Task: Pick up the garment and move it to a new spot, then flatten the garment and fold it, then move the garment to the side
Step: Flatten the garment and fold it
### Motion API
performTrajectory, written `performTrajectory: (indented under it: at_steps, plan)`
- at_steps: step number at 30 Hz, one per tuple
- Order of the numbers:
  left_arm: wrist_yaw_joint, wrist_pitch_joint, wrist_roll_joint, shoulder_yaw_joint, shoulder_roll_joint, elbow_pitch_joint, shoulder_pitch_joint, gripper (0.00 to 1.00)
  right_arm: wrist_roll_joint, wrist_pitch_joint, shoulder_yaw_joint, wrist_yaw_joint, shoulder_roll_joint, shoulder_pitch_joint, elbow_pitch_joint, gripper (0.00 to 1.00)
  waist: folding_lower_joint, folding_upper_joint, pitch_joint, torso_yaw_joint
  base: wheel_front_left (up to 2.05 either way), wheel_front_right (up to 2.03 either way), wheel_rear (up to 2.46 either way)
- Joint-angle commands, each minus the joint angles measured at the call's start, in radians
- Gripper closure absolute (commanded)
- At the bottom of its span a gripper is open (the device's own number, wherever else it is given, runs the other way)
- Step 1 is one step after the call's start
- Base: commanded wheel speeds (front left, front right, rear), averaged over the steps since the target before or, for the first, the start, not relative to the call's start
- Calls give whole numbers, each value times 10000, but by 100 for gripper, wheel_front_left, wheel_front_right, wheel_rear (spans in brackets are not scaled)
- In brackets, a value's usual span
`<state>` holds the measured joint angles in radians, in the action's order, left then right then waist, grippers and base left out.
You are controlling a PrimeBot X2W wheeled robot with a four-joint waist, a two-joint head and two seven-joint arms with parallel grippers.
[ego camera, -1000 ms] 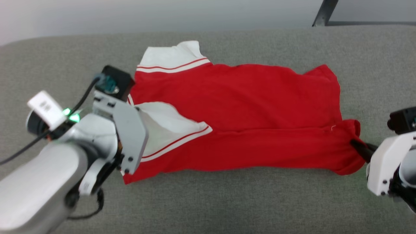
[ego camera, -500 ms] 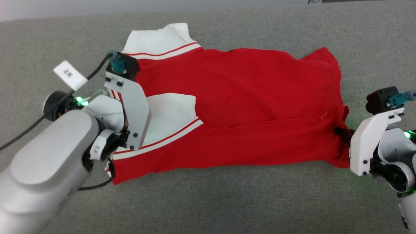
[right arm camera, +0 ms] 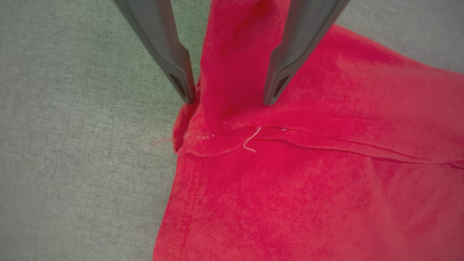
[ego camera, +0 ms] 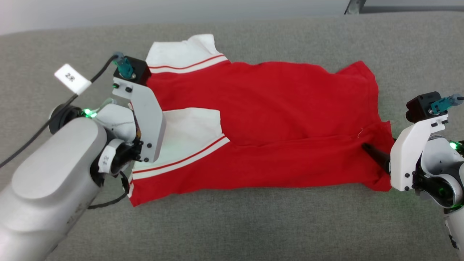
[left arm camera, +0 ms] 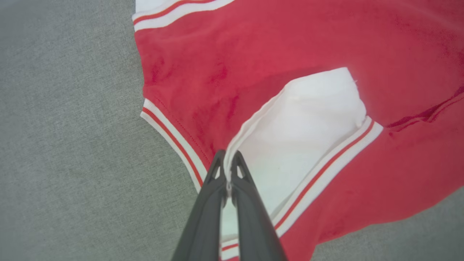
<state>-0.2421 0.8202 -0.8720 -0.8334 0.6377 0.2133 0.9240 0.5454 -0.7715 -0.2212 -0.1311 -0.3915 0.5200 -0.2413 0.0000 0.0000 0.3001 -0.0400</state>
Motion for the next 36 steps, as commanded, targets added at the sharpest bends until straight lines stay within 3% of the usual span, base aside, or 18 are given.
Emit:
performTrajectory:
  at_steps: [1,11,21,28,36]
  plan:
    - [-30,-100,-6,41,37,-30,-71,3,63,85,-16,7,-10,-18,3,0,0,0,-212,75,0,0,0]
    - [-331,-941,-204,348,155,-343,-871,0,-156,1711,-191,7,-446,-522,596,0,0,0,-1034,244,0,0,0]
    - [-773,-1516,-591,546,407,-893,-2145,0,-1708,6203,62,5,-846,-1239,1665,0,0,0,-1711,175,0,0,0]
    - [-958,-1264,-1050,617,740,-998,-2888,0,-3283,8276,1250,9,-110,-2164,2766,0,0,0,-1975,-114,0,0,0]
    - [-995,-231,-1716,611,989,-438,-3101,0,-3835,8287,2129,9,914,-3116,4679,0,0,0,-1961,-759,0,0,0]
